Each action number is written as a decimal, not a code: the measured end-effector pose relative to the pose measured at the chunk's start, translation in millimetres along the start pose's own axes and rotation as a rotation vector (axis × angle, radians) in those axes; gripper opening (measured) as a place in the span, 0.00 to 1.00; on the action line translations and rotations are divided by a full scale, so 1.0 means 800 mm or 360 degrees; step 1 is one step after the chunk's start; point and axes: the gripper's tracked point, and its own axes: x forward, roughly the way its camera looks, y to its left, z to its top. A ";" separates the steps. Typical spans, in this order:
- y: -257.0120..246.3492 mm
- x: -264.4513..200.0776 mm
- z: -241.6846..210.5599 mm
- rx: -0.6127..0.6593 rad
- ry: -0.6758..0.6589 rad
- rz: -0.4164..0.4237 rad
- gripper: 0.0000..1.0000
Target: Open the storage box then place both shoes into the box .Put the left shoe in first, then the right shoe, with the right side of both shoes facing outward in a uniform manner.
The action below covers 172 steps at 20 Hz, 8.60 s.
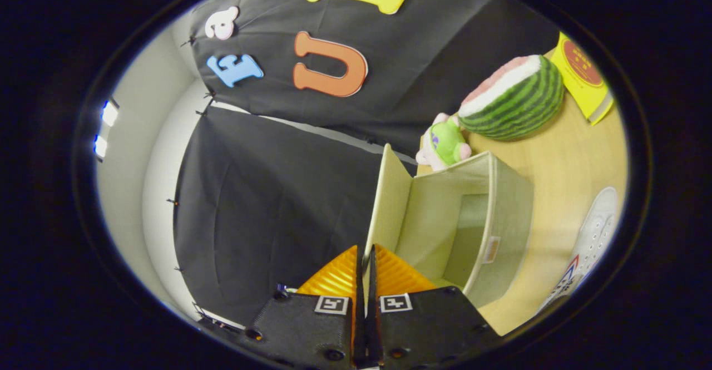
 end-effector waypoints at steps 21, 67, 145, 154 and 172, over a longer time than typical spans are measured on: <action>0.116 0.226 -0.052 -0.0220 0.0023 -0.0090 0.65; -0.420 -0.213 -0.111 -0.0201 0.0319 -0.1836 0.91; -0.094 0.064 -0.065 -0.0753 -0.0243 -0.1327 0.95; -0.154 -0.096 -0.052 -0.0701 -0.0298 -0.1475 0.96; -0.368 -0.340 -0.081 -0.0345 -0.0056 -0.1829 0.94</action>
